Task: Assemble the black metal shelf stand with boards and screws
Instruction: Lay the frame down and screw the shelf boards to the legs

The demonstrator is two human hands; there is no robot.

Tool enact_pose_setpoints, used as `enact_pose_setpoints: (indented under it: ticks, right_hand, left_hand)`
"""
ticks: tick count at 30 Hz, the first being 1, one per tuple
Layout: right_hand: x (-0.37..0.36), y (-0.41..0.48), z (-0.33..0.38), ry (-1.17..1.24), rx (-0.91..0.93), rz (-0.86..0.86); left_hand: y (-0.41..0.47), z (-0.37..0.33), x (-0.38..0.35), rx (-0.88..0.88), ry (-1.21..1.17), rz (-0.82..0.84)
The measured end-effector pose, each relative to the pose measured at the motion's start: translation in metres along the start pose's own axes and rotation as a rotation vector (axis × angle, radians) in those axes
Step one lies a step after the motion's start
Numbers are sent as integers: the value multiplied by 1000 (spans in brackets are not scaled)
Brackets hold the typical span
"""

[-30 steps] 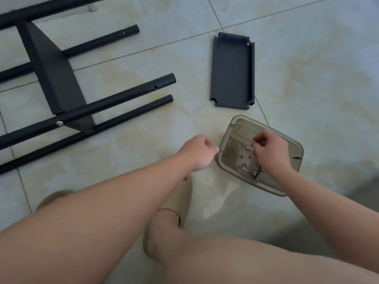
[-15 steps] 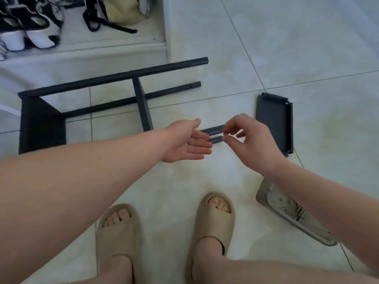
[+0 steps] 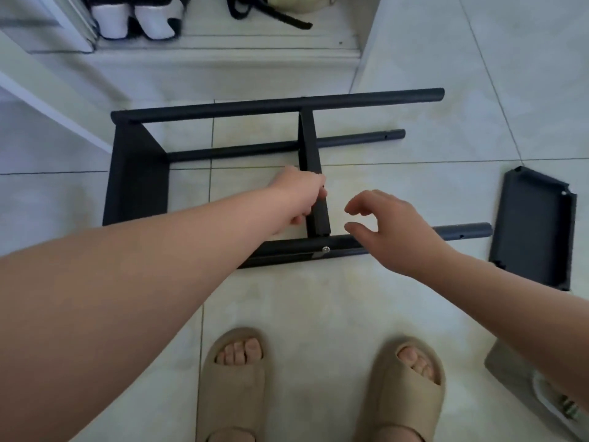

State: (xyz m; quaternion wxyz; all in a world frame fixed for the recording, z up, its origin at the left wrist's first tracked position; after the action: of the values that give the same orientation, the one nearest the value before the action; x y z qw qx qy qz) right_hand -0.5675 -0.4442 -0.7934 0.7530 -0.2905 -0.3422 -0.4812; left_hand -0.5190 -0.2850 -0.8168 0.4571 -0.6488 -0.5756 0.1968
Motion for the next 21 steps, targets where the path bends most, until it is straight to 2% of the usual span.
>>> enact_pose_setpoints:
  ticks: [2, 5, 9, 15, 21]
  right_hand:
    - [-22, 2, -12, -109, -63, 201]
    - [-43, 4, -16, -219, -33, 333]
    - [-48, 12, -18, -231, 2, 301]
    - [-51, 11, -16, -375, 125, 265]
    - [-55, 9, -18, -412, 133, 215]
  left_hand:
    - [14, -4, 12, -144, 181, -113]
    - [32, 7, 10, -165, 253, -16]
    - [43, 21, 4, -194, 336, 59]
    - [49, 30, -7, -226, 379, 121]
    - [49, 30, -11, -228, 400, 152]
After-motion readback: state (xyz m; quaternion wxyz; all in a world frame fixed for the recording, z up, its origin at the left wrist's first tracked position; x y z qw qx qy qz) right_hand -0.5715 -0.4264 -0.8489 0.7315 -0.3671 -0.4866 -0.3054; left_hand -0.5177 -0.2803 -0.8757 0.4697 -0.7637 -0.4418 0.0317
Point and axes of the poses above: each hand's wrist, its own y-axis towards the middle knuckle, its own x-axis out of the back of the hand, z = x × y, the point moved 6 cm from there along y, towards the middle knuckle, and after that the axes turned 10 degrees about x, right-handed, at the moved point
